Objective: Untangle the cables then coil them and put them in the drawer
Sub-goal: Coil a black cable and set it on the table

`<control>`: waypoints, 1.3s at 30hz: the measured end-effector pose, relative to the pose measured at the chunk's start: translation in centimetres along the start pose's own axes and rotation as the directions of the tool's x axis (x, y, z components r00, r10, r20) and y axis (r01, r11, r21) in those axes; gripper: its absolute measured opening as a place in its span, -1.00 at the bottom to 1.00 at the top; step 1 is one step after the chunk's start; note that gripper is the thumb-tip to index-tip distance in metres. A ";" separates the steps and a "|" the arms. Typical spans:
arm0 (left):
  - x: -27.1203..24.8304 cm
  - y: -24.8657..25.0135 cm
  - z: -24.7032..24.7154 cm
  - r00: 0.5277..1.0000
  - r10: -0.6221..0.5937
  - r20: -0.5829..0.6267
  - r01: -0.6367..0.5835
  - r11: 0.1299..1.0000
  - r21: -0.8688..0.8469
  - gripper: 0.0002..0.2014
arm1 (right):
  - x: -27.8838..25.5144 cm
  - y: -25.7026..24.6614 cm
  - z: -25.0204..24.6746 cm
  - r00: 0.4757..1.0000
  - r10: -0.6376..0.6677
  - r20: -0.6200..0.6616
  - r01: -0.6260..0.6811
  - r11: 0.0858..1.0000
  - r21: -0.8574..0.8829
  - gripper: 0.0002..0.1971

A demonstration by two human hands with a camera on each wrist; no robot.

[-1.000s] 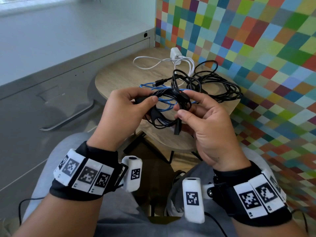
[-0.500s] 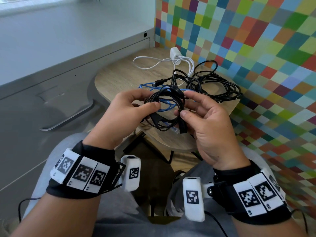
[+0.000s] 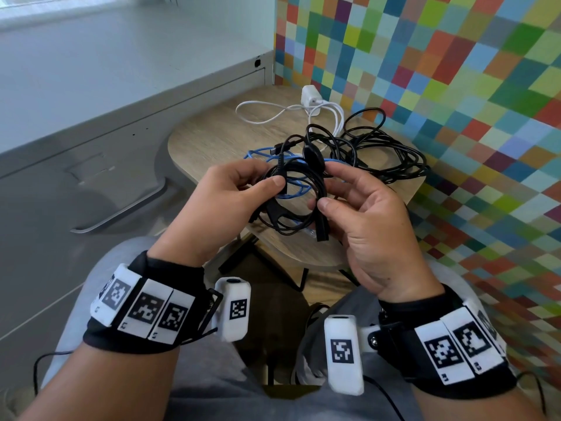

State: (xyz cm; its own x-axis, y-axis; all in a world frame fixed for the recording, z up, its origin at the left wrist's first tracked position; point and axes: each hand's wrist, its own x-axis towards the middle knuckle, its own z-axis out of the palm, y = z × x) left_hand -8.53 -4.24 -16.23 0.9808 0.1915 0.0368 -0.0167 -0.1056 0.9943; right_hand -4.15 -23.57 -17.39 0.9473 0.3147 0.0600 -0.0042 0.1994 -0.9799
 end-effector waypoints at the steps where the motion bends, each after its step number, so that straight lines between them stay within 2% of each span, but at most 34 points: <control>1: 0.0 -0.1 0.0 1.000 0.005 -0.006 -0.005 1.000 -0.005 -0.77 | 0.0 -0.1 0.0 1.000 0.003 -0.006 -0.003 1.000 -0.002 -0.55; 4: 0.1 -0.2 0.1 0.999 0.026 -0.046 -0.027 0.999 -0.024 -0.69 | -0.1 -0.3 0.1 1.000 0.022 -0.005 -0.022 1.000 0.007 -0.55; 11: 0.0 -0.2 0.7 0.993 0.055 -0.100 -0.061 0.997 -0.056 -0.79 | -0.5 -1.0 0.5 0.994 0.077 0.079 -0.083 0.994 0.076 -0.49; 17: 0.3 0.3 0.5 0.981 0.062 -0.186 -0.091 0.984 -0.155 -0.82 | -0.3 -0.8 0.2 0.992 0.087 0.092 -0.095 0.992 0.087 -0.43; 22: 1.0 -0.2 -1.3 0.942 0.069 -0.328 -0.094 0.994 -0.060 -0.76 | -0.2 -1.1 -0.3 0.992 0.081 0.097 -0.092 0.988 0.123 -0.41; 25: 0.9 -0.2 -1.8 0.954 0.069 -0.292 -0.069 0.998 0.010 -0.73 | -0.3 -1.3 -0.3 0.992 0.055 0.116 -0.078 0.976 0.204 -0.42; 30: 0.5 -0.3 -1.4 0.998 0.028 -0.057 -0.022 0.994 0.103 -0.80 | -0.2 -1.9 -0.7 0.993 0.036 0.108 -0.077 0.913 0.401 -0.52; 33: 0.5 -0.4 -1.3 1.000 0.001 -0.002 -0.001 0.991 0.136 -0.80 | -0.3 -2.2 -0.8 0.996 0.042 0.075 -0.070 0.907 0.416 -0.57; 37: 0.4 0.0 -1.3 0.999 0.027 -0.039 -0.027 1.000 0.001 -0.86 | -0.2 -2.2 -0.6 0.997 0.055 0.048 -0.070 0.918 0.389 -0.58; 39: 0.2 0.2 -1.0 0.998 0.055 -0.036 -0.058 0.994 -0.090 -0.70 | -0.3 -2.2 -0.4 0.995 0.063 0.076 -0.087 0.926 0.367 -0.57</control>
State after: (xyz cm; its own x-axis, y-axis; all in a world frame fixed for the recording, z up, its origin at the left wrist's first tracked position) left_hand -8.57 -3.22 -15.87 0.9708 0.2201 0.0953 -0.0914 -0.0279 0.9954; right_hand -4.35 -24.47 -15.34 0.9182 0.3959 0.0122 -0.2037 0.4983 -0.8428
